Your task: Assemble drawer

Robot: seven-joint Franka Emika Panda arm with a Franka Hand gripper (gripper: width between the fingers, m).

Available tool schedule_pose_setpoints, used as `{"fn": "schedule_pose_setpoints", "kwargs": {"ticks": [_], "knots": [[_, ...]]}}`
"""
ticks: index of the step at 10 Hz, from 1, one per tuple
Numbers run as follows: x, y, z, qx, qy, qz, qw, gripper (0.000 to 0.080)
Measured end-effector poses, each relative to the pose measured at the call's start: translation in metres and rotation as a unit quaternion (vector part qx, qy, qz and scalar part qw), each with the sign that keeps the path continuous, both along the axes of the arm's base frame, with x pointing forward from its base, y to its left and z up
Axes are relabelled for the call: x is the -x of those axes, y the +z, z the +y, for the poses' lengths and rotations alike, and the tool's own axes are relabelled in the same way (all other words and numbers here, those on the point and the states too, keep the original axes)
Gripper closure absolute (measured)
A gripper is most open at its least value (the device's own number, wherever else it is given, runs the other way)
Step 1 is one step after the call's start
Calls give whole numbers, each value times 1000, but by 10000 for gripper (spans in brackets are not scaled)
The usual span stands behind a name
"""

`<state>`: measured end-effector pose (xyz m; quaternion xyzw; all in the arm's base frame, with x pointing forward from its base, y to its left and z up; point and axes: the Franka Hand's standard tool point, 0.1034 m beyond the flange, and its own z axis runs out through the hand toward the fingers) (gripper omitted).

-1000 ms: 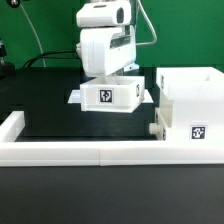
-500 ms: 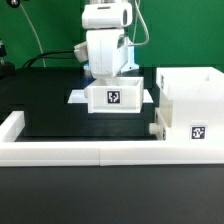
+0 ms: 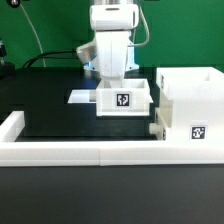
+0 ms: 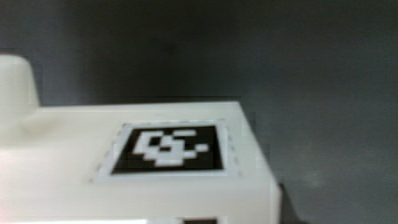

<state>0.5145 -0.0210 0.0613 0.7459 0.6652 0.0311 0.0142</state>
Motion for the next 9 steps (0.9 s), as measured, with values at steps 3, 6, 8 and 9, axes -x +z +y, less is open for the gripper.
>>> {"fn": "schedule_pose_setpoints", "kwargs": {"ticks": [3, 6, 8, 9], "knots": [[3, -1, -1, 1, 0, 13, 1000, 757], [-2, -1, 0, 2, 5, 32, 999, 757], [-6, 0, 0, 2, 5, 28, 1000, 757], [-5, 0, 0, 2, 5, 29, 1000, 757]]}}
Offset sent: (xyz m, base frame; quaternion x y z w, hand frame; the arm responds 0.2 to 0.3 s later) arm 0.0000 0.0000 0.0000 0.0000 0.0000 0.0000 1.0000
